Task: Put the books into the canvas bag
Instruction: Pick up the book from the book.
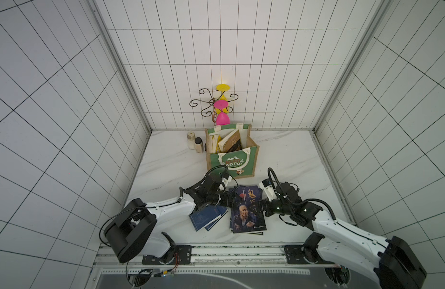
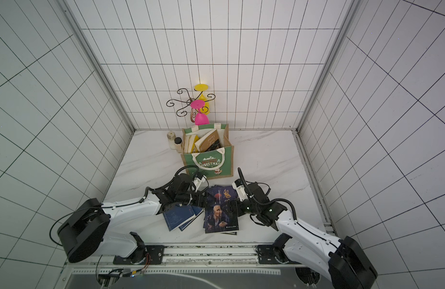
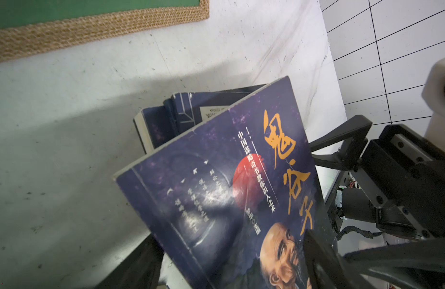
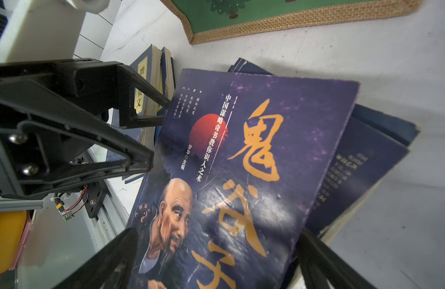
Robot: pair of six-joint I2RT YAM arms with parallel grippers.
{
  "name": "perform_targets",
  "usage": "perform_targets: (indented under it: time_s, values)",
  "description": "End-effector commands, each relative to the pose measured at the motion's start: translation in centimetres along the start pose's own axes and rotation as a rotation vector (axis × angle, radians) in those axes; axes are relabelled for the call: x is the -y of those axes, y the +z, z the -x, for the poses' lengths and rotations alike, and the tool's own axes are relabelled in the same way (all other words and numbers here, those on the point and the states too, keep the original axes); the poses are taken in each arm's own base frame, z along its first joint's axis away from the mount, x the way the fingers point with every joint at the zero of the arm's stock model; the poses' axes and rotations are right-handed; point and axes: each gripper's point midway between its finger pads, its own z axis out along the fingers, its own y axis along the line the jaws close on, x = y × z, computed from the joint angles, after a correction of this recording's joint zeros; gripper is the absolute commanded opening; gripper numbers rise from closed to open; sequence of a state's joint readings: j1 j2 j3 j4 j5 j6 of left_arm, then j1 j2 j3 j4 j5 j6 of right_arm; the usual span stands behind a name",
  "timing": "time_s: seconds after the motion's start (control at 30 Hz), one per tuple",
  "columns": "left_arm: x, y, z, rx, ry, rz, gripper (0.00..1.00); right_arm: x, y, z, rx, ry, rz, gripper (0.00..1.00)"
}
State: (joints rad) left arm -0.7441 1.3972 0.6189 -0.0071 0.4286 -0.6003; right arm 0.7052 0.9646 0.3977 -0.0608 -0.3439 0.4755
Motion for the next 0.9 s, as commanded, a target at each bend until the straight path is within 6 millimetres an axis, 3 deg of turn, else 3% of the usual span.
perform_targets:
  time_s: [0.0, 0.17, 0.47, 0.6, 0.67, 0.73, 0.87]
  values:
    - [2.2, -0.1, 1.3, 0.043, 0.039, -0.092, 0.78, -0.7, 0.6, -1.7, -0.039, -0.006, 0.071, 0.99]
    - [3.4, -0.9, 1.9, 0.074, 0.061, -0.13, 0.65, -1.0, 0.9, -1.6, -0.034, -0.022, 0.092, 0.99]
    - [5.2, -1.3, 2.2, 0.096, 0.074, -0.238, 0.7, -0.7, 1.8, -2.0, -0.05, -0.029, 0.098, 0.99]
    - [5.0, -1.7, 2.4, 0.113, 0.07, -0.221, 0.41, -0.6, 2.0, -2.0, -0.051, -0.028, 0.091, 0.99]
    - [5.0, -2.2, 2.8, 0.128, 0.08, -0.204, 0.16, -0.6, 1.8, -1.7, -0.036, -0.035, 0.087, 0.99]
    - [4.8, -2.9, 3.0, 0.14, 0.091, -0.186, 0.0, -0.6, 1.5, -1.3, -0.013, -0.046, 0.084, 0.99]
    - [5.2, -5.0, 3.2, 0.161, 0.146, -0.198, 0.0, -1.2, 0.7, -0.3, 0.053, -0.061, 0.117, 0.99]
